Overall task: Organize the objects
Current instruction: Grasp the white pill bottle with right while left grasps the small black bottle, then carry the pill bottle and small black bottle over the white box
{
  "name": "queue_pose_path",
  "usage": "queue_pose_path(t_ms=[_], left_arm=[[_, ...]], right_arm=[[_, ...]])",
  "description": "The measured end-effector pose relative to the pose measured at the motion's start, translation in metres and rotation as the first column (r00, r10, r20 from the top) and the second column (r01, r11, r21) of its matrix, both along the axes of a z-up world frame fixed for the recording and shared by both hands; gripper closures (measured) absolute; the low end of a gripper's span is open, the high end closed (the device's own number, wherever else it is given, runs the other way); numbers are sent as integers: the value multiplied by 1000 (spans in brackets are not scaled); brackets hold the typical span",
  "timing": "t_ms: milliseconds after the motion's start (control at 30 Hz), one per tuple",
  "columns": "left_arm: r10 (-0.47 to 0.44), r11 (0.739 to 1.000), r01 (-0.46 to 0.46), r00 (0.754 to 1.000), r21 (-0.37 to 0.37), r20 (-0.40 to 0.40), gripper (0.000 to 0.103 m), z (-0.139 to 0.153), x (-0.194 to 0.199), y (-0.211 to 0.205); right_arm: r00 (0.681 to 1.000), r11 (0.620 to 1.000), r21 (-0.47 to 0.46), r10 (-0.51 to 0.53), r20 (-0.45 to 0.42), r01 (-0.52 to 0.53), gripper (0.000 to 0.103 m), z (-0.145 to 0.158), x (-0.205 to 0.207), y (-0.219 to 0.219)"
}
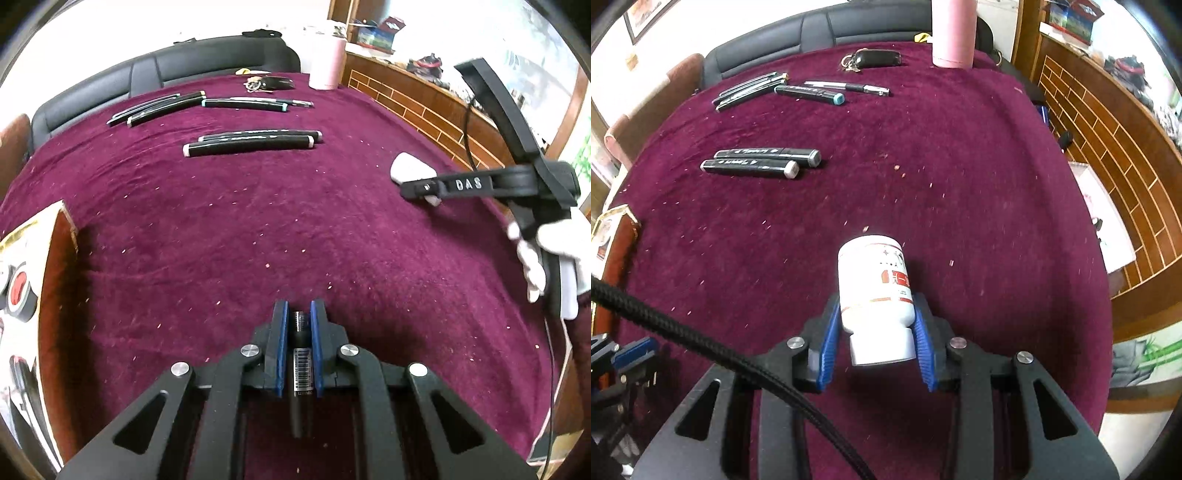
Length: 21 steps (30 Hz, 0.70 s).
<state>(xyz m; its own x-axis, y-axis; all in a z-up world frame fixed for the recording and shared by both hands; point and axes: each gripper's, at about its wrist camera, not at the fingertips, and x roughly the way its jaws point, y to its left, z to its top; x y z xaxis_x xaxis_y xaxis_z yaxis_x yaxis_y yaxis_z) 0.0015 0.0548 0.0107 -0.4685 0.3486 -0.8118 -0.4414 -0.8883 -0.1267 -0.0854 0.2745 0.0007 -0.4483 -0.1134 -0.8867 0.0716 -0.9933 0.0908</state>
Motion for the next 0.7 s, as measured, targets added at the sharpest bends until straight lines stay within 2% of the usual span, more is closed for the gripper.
queue_pose_path(t_ms=[300, 700], left_arm=[[19, 996, -19, 1000, 90, 6, 94, 15, 25, -25], [73, 979, -61, 996, 196, -54, 94, 49, 67, -76]], right_arm=[[1000, 999, -45, 25, -4, -25, 70, 7, 33, -16], [987, 985, -79, 151, -53, -155, 70, 28, 76, -70]])
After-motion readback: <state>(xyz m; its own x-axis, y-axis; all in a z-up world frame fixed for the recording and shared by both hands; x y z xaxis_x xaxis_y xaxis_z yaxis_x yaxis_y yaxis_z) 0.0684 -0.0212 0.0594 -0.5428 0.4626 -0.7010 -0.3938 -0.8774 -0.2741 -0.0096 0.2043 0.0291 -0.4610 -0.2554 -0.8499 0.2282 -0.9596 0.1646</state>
